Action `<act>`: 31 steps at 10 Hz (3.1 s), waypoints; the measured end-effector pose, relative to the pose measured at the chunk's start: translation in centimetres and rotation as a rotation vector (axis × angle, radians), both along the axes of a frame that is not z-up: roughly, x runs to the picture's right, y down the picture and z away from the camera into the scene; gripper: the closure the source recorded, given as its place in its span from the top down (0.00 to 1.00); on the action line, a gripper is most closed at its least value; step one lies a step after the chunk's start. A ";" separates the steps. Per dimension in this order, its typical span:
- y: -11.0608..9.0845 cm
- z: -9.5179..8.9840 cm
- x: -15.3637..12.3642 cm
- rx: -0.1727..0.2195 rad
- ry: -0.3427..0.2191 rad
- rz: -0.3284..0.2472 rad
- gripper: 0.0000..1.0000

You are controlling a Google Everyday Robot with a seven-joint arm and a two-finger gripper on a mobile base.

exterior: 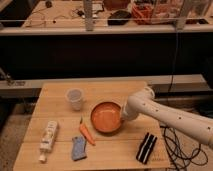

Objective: Drag the ceramic bowl in a circle

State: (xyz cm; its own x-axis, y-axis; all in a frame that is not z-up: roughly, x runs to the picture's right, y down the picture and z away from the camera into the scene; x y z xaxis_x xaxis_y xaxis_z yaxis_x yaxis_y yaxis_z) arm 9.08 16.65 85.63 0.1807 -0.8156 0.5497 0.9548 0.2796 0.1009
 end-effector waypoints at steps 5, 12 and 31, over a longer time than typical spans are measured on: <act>-5.9 6.1 -1.0 -0.005 -0.013 0.009 0.00; -10.6 7.6 8.4 0.013 0.150 0.122 0.00; -5.7 4.1 -3.6 -0.006 -0.097 -0.063 0.00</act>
State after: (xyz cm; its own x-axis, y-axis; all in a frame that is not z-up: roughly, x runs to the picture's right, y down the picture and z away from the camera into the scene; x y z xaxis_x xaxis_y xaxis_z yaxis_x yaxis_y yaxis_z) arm 5.43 10.93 89.72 0.0745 -0.8201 0.5673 0.9563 0.2200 0.1924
